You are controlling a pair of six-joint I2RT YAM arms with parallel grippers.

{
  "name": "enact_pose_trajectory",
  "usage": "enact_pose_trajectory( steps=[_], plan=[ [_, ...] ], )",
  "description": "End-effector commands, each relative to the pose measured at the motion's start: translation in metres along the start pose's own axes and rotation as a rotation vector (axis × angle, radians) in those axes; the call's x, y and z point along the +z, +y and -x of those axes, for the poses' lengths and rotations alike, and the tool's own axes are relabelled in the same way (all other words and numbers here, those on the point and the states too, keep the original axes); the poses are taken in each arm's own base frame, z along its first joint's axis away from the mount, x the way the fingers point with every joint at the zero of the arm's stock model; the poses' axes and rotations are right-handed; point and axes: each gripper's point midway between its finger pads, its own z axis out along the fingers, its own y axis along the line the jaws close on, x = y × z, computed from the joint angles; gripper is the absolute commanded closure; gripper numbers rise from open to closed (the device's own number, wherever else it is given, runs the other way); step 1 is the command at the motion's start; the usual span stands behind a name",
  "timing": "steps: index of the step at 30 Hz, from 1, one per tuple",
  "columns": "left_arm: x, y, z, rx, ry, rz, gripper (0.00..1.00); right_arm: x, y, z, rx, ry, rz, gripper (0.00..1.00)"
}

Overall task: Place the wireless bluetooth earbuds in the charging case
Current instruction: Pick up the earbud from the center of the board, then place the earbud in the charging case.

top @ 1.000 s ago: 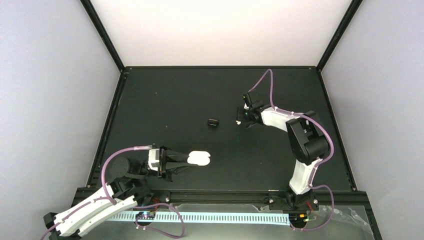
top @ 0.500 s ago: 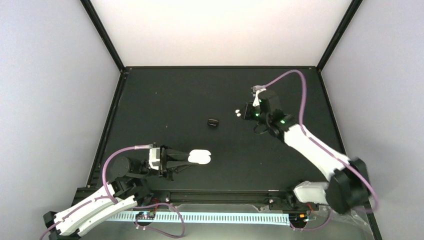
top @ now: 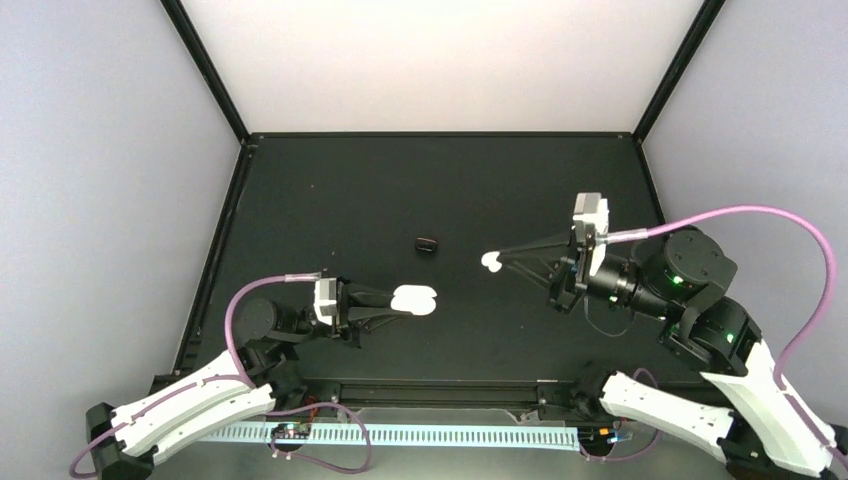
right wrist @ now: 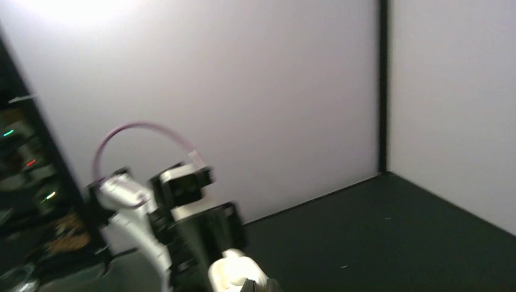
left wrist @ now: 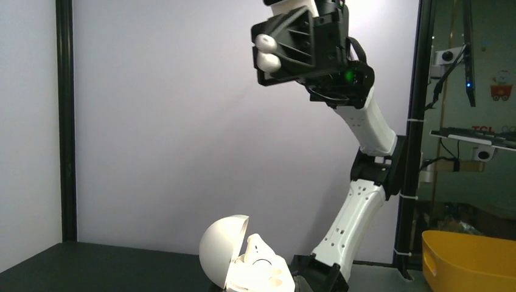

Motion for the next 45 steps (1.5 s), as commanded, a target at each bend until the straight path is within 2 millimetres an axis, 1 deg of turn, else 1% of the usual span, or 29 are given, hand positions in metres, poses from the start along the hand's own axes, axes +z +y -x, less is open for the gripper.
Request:
enact_pose_trajectory(
  steps=[1, 4, 5, 9, 14, 16, 18, 19, 20, 25, 29, 37, 45],
  plan=[
    [0.010, -0.012, 0.040, 0.030, -0.098, -0.066, 0.98, 0.003, 0.039, -0.032, -0.015, 0.173, 0.183, 0.99],
    [0.014, -0.014, 0.038, 0.021, -0.088, -0.088, 0.98, 0.014, 0.053, -0.041, -0.049, 0.219, 0.214, 0.99],
    [0.014, -0.015, 0.037, 0.018, -0.087, -0.097, 0.98, 0.020, 0.053, -0.045, -0.062, 0.234, 0.197, 0.99],
    [0.013, -0.025, 0.033, 0.014, -0.076, -0.157, 0.98, 0.038, 0.057, -0.048, -0.133, 0.249, 0.127, 0.99],
    [0.011, -0.027, 0.032, 0.012, -0.070, -0.167, 0.98, 0.062, 0.084, -0.057, -0.189, 0.282, 0.179, 0.99],
    [0.010, -0.028, 0.032, 0.016, -0.068, -0.167, 0.98, 0.071, 0.087, -0.062, -0.204, 0.293, 0.176, 0.99],
    [0.009, -0.029, 0.032, 0.018, -0.067, -0.169, 0.98, 0.078, 0.087, -0.066, -0.210, 0.305, 0.163, 0.99],
    [0.007, -0.031, 0.032, 0.017, -0.065, -0.174, 0.98, 0.086, 0.087, -0.071, -0.214, 0.317, 0.152, 0.99],
    [0.007, -0.031, 0.032, 0.016, -0.065, -0.176, 0.98, 0.088, 0.086, -0.073, -0.218, 0.324, 0.144, 0.99],
    [0.006, -0.033, 0.032, 0.012, -0.062, -0.182, 0.98, 0.096, 0.084, -0.080, -0.248, 0.349, 0.116, 0.99],
    [0.006, -0.032, 0.032, 0.004, -0.054, -0.180, 0.99, 0.099, 0.086, -0.082, -0.263, 0.357, 0.116, 0.99],
    [0.006, -0.032, 0.033, -0.006, -0.055, -0.173, 0.98, 0.103, 0.082, -0.091, -0.311, 0.383, 0.060, 0.99],
    [0.005, -0.028, 0.034, -0.002, -0.060, -0.149, 0.98, 0.101, 0.080, -0.097, -0.332, 0.405, 0.038, 0.99]
  ],
)
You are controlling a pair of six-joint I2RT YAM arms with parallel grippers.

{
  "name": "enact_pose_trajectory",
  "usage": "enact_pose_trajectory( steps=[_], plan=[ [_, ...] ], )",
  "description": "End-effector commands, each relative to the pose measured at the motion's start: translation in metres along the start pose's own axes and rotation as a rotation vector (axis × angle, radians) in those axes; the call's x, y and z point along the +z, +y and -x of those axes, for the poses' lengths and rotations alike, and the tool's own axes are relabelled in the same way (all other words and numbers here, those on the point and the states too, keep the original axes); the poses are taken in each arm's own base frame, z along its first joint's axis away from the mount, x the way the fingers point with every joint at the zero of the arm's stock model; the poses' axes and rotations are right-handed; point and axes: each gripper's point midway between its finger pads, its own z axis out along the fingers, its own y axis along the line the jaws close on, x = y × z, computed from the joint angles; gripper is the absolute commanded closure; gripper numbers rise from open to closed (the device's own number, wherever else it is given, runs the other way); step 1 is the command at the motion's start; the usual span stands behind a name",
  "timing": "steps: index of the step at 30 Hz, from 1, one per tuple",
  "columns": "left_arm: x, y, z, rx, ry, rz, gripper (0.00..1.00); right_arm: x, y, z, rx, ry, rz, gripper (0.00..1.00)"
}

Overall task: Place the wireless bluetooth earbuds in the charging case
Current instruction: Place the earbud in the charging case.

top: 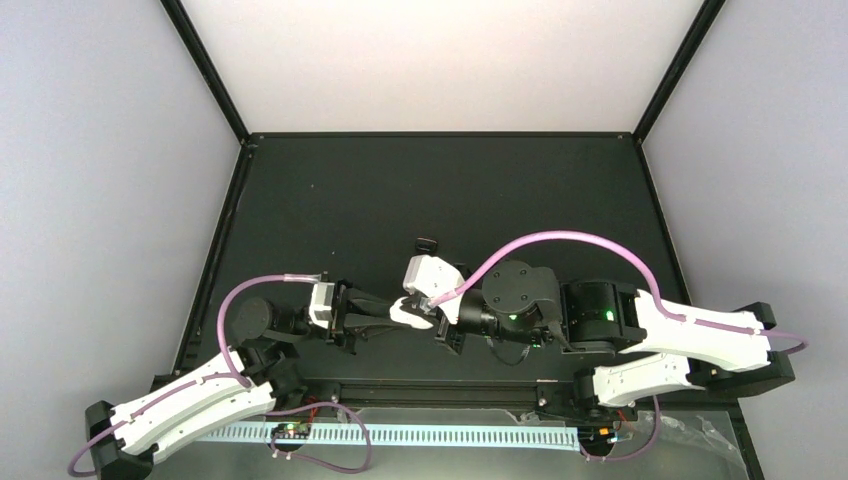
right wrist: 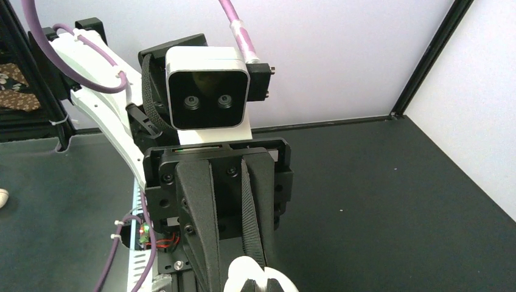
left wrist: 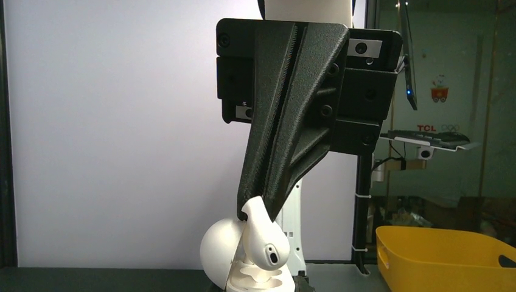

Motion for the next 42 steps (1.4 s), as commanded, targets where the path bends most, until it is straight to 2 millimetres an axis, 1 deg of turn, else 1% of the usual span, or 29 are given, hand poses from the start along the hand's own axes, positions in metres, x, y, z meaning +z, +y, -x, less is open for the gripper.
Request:
enact_pose_trajectory(
  steps=[1, 7, 17, 32, 39, 42],
  plan=[
    [0.000, -0.006, 0.021, 0.032, -0.051, -0.006, 0.98, -0.006, -0.007, -0.002, -0.023, 0.016, -0.048, 0.99],
    [-0.001, -0.003, 0.022, 0.040, -0.054, 0.011, 0.99, -0.006, -0.008, -0.009, -0.023, 0.036, -0.053, 0.99],
    [-0.001, 0.001, 0.024, 0.044, -0.063, 0.039, 0.98, -0.006, -0.007, -0.014, -0.013, 0.048, -0.051, 0.99],
    [-0.003, 0.002, 0.024, 0.049, -0.062, 0.046, 0.98, 0.005, -0.007, -0.020, -0.017, 0.078, -0.077, 0.99],
    [-0.003, 0.004, 0.028, 0.050, -0.071, 0.066, 0.98, 0.010, -0.002, -0.024, -0.040, 0.104, -0.073, 0.99],
    [-0.002, 0.004, 0.030, 0.054, -0.075, 0.068, 0.98, 0.011, -0.004, -0.026, -0.047, 0.115, -0.091, 0.99]
  ],
)
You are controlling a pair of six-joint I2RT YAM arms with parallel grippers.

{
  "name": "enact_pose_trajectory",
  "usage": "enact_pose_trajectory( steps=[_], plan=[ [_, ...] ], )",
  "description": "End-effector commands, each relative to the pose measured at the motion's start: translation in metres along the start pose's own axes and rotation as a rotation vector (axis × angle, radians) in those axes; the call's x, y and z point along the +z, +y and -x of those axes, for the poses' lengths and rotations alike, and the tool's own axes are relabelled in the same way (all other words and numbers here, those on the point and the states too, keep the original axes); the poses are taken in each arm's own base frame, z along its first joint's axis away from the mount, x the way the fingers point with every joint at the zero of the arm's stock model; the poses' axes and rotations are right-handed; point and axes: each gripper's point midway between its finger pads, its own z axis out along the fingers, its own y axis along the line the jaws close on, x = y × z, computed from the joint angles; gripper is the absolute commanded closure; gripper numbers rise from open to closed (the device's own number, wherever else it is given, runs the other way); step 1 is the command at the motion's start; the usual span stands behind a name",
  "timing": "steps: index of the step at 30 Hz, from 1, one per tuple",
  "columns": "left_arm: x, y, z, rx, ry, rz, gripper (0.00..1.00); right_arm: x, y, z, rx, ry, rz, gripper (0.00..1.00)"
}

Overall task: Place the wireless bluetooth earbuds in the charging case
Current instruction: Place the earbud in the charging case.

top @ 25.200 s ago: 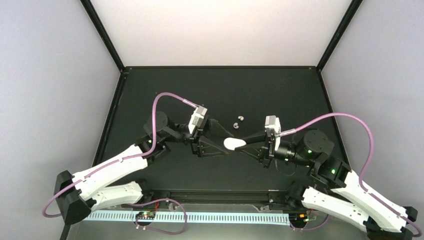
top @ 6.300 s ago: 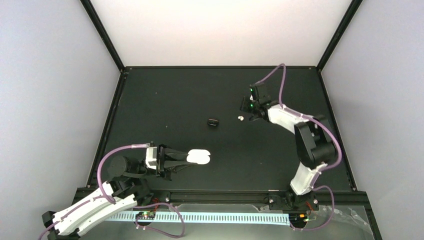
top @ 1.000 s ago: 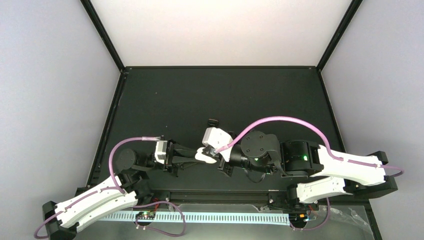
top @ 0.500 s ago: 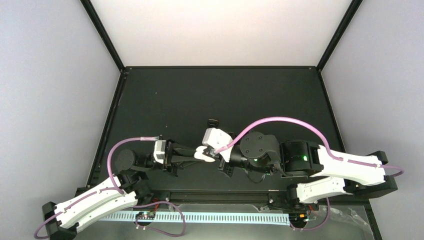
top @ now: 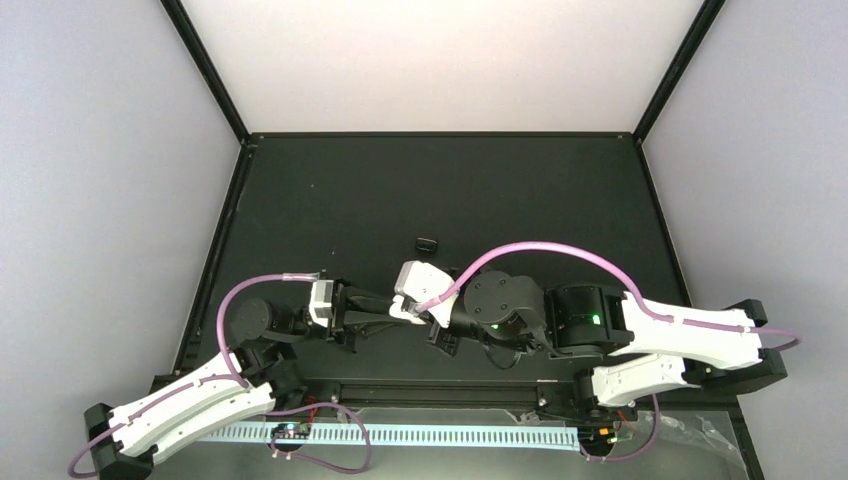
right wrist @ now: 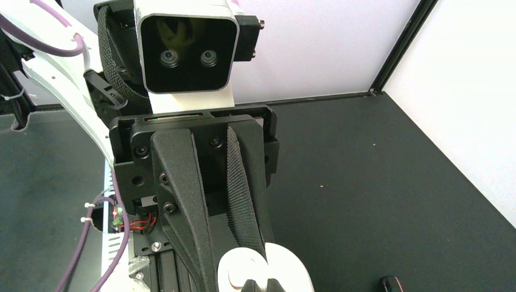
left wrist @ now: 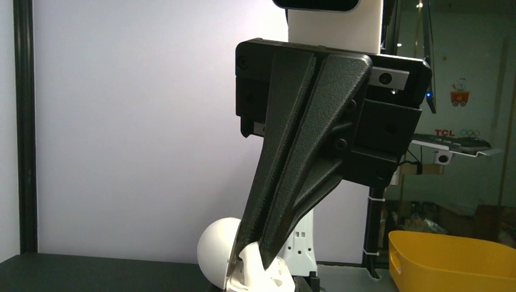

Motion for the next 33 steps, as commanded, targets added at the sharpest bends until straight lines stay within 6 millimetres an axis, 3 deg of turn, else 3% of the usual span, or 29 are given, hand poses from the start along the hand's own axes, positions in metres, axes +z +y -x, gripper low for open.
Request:
enact_pose_trajectory(
  steps=[1, 9, 14, 20, 23, 27, 33],
  plan=[
    [0.001, -0.004, 0.030, 0.060, -0.076, 0.011, 0.98, 0.002, 0.001, -0.007, -0.026, 0.043, -0.024, 0.99],
    [0.001, -0.002, 0.031, 0.069, -0.081, 0.022, 0.98, 0.002, 0.014, -0.006, -0.021, 0.053, 0.051, 0.97],
    [-0.001, -0.001, 0.026, 0.066, -0.070, 0.024, 0.99, -0.016, 0.010, 0.018, 0.026, -0.031, 0.061, 0.74],
    [-0.001, 0.000, 0.021, 0.057, -0.061, 0.023, 0.99, -0.056, -0.002, 0.059, 0.084, -0.151, 0.078, 0.56],
    [0.000, -0.001, 0.021, 0.054, -0.062, 0.017, 0.98, -0.077, -0.018, 0.074, 0.113, -0.217, 0.040, 0.50],
    [-0.001, -0.004, 0.024, 0.055, -0.070, 0.006, 0.99, -0.070, -0.044, 0.053, 0.110, -0.143, -0.110, 0.46],
    [-0.001, -0.007, 0.031, 0.059, -0.085, -0.005, 0.98, -0.051, -0.042, 0.013, 0.111, -0.039, -0.127, 0.43]
  ],
)
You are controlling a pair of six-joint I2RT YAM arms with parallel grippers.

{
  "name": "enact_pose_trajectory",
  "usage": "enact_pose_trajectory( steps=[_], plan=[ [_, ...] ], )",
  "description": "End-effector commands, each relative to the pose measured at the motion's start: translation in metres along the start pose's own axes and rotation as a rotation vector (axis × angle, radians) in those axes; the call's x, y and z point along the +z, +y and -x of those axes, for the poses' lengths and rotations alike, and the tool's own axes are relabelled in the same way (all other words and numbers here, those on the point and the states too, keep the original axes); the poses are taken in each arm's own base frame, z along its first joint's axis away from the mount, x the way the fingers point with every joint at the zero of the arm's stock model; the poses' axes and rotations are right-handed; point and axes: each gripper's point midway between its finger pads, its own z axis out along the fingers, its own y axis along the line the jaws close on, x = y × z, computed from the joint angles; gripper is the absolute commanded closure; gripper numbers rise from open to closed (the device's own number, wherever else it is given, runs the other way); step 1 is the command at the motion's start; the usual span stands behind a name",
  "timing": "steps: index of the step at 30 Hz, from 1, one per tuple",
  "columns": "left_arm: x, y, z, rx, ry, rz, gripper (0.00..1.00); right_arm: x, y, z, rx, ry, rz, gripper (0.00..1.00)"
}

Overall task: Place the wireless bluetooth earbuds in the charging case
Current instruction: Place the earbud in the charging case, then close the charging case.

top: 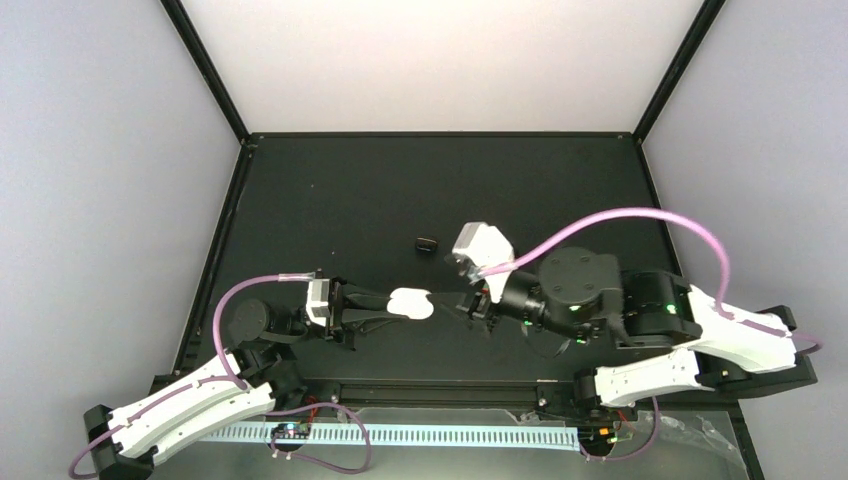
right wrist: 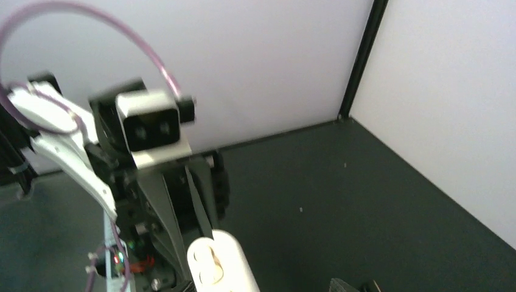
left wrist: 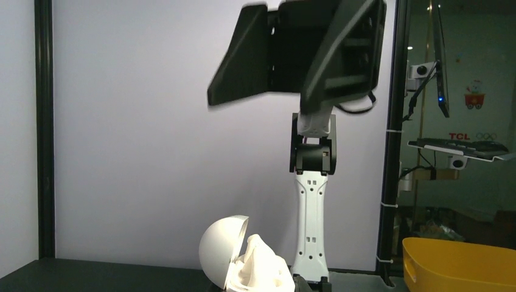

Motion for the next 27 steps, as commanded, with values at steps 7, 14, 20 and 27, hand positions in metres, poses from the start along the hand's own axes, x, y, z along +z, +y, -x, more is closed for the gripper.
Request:
enact_pose_trajectory(
  steps=[7, 14, 20, 27],
  plan=[
    [-0.001, -0.015, 0.031, 0.042, -0.083, -0.052, 0.98, 0.016, -0.019, -0.052, 0.014, 0.131, -0.100, 0.43],
    [-0.002, -0.015, 0.030, 0.043, -0.078, -0.050, 0.98, -0.007, -0.005, -0.035, 0.050, 0.050, 0.046, 0.44],
    [-0.003, -0.015, 0.029, 0.048, -0.076, -0.045, 0.99, -0.034, 0.041, -0.027, 0.062, 0.042, 0.356, 0.55],
    [-0.002, -0.021, 0.033, 0.054, -0.081, -0.083, 0.98, -0.017, 0.024, -0.042, 0.103, 0.068, 0.232, 0.63]
  ],
)
